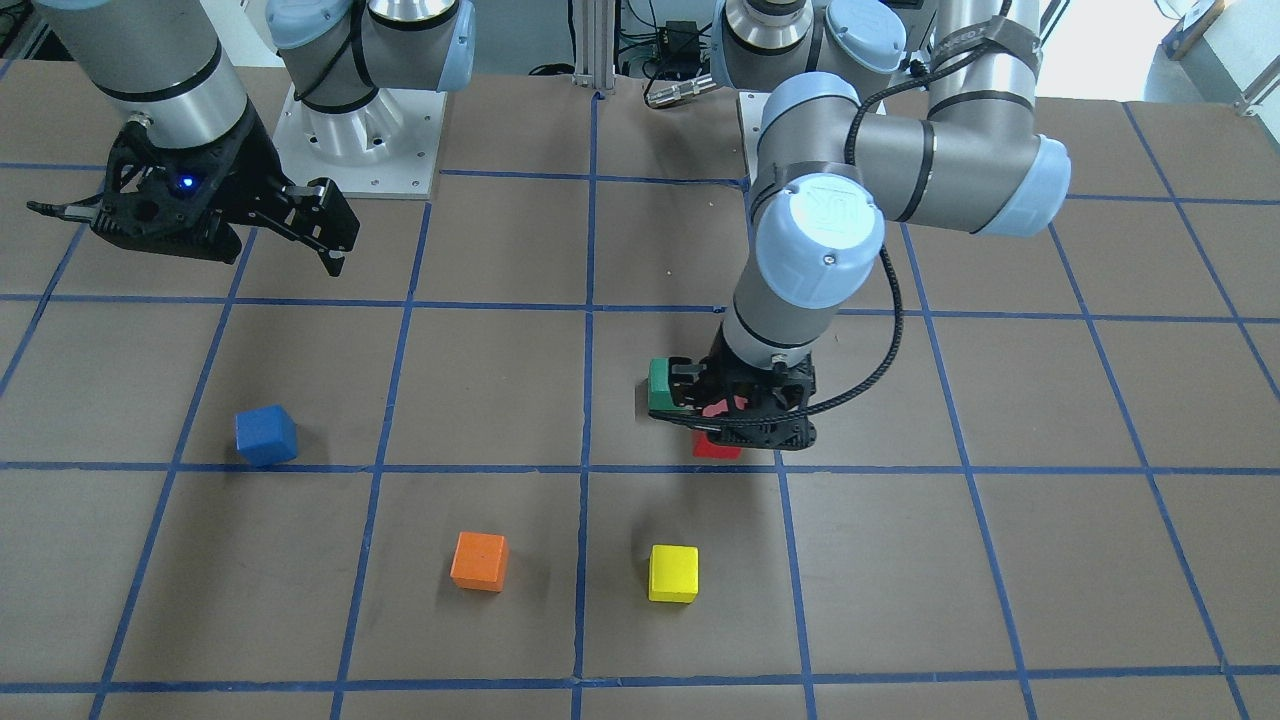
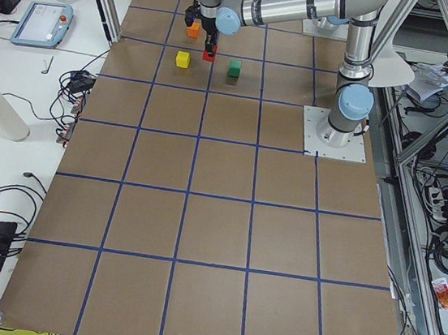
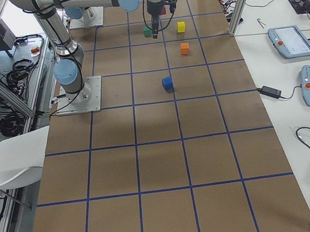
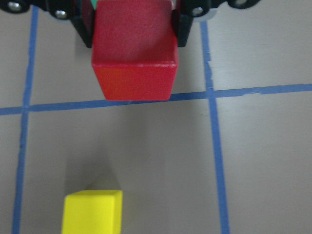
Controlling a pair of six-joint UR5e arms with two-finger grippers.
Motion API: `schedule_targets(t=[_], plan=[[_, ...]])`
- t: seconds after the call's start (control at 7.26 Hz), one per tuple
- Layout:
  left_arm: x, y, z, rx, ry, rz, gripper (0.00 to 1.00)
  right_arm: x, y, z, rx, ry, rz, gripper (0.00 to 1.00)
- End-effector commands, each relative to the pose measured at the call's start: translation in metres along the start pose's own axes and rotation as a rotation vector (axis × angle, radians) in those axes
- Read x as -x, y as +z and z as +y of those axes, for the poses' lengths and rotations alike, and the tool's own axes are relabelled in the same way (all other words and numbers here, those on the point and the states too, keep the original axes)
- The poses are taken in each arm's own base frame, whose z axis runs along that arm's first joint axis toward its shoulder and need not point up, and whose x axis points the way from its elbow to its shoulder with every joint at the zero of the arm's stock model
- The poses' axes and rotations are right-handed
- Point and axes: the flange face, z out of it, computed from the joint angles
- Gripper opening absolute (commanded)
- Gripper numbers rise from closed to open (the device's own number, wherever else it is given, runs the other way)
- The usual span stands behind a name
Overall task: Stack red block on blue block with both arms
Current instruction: 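Carry the red cube toward the middle of the table with the left gripper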
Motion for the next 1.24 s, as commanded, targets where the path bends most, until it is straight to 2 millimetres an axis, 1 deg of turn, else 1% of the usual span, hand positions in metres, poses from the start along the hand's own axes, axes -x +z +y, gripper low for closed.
schedule_targets(t=[0.0, 0.14, 0.28, 0.41, 0.55, 0.69, 0.83, 0.96, 1.1], plan=[[-0.084, 0.035, 0.018, -0.005, -0.036, 0.010, 0.01, 0.000, 0.000, 0.000, -0.001, -0.003, 0.001, 1.00], [-0.101, 0.045, 0.021, -0.003, -0.041, 0.010, 0.02, 0.000, 0.000, 0.000, 0.001, -0.003, 0.002, 1.00], [-0.107, 0.065, 0.013, -0.009, -0.086, 0.021, 0.03, 0.000, 0.000, 0.000, 0.001, -0.003, 0.002, 1.00], [-0.109, 0.079, 0.004, -0.031, -0.074, 0.028, 0.03, 0.000, 0.000, 0.000, 0.001, -0.003, 0.002, 1.00], [-0.110, 0.088, -0.002, -0.024, -0.072, 0.022, 0.04, -0.001, 0.000, 0.000, 0.001, -0.002, 0.002, 1.00], [-0.113, 0.103, 0.001, -0.003, -0.067, 0.011, 0.07, 0.000, 0.000, 0.000, -0.001, -0.003, 0.001, 1.00], [-0.113, 0.104, -0.001, -0.003, -0.066, 0.010, 0.56, -0.001, 0.000, 0.000, -0.001, -0.002, 0.001, 1.00], [-0.112, 0.099, -0.003, -0.012, -0.064, 0.005, 1.00, -0.001, -0.001, 0.000, -0.002, -0.001, 0.001, 1.00], [-0.104, 0.085, -0.008, -0.034, -0.055, 0.014, 1.00, -0.002, 0.000, -0.002, -0.002, 0.002, 0.001, 1.00]])
